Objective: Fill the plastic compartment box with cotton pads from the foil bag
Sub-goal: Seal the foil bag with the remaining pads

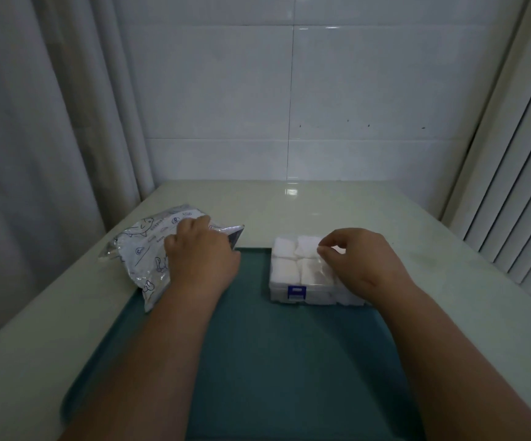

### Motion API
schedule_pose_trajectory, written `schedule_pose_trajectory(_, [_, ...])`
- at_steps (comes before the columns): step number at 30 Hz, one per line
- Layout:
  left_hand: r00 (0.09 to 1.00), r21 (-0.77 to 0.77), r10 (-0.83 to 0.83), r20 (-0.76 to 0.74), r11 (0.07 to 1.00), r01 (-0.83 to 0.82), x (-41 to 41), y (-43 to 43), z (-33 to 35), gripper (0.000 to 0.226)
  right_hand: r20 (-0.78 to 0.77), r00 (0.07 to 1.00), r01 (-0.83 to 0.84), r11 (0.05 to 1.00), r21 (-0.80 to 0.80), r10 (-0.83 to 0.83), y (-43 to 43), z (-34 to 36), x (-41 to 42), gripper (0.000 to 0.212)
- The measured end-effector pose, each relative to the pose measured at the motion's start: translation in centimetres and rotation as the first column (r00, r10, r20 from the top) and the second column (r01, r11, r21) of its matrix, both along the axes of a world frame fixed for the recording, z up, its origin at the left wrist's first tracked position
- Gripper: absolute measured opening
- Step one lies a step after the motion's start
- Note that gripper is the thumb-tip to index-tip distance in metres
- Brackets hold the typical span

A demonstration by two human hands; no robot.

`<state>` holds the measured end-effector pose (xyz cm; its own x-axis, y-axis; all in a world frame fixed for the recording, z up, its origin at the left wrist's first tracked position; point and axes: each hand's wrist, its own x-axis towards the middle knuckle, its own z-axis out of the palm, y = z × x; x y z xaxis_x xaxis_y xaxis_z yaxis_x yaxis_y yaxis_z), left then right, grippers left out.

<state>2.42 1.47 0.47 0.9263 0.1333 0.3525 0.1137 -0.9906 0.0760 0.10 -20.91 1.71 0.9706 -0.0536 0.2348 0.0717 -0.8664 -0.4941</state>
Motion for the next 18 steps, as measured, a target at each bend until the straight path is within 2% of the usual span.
schedule_pose_trajectory(2, [0.984,-0.004,0.059,-0.167,0.998,-0.061,0.1,0.0,-0.6,0.047,0.015,1.0,-0.013,1.0,0.013,0.012,0.1,-0.1,-0.1,0.019])
schedule_pose_trajectory(4, [0.983,-0.109,0.057,-0.173,0.991,-0.076,0.5,0.4,-1.0,0.046,0.034,0.999,-0.013,0.999,0.033,0.012,0.2,-0.1,-0.2,0.019])
schedule_pose_trajectory(6, [0.997,-0.299,-0.058,0.05,0.952,0.071,0.9,0.4,-1.0,0.048,0.075,0.997,-0.011,0.997,0.08,0.005,0.3,0.0,-0.3,0.02])
schedule_pose_trajectory(8, [0.925,-0.363,-0.224,0.307,0.871,0.331,0.3,-0.6,-0.4,0.05,0.129,0.992,-0.013,0.991,0.136,-0.004,0.3,0.1,-0.3,0.025])
schedule_pose_trajectory(11, [0.774,-0.196,-0.392,0.497,0.819,0.54,-0.8,-2.9,0.3,0.047,0.204,0.979,-0.053,0.978,0.2,0.012,0.2,-0.1,0.0,0.054])
schedule_pose_trajectory(14, [0.65,-0.034,-0.522,0.552,0.765,0.644,-0.9,-3.5,0.1,0.049,0.267,0.964,-0.049,0.978,0.202,-0.007,0.2,-0.2,0.2,0.086])
schedule_pose_trajectory(16, [0.613,0.018,-0.594,0.522,0.726,0.688,-0.8,-3.2,0.0,0.049,0.306,0.952,-0.037,0.985,0.17,-0.017,0.2,-0.1,0.2,0.09])
schedule_pose_trajectory(18, [0.596,0.044,-0.647,0.475,0.694,0.718,-1.1,-3.2,0.2,0.048,0.344,0.939,-0.023,0.995,0.095,-0.011,0.1,0.0,0.2,0.074])
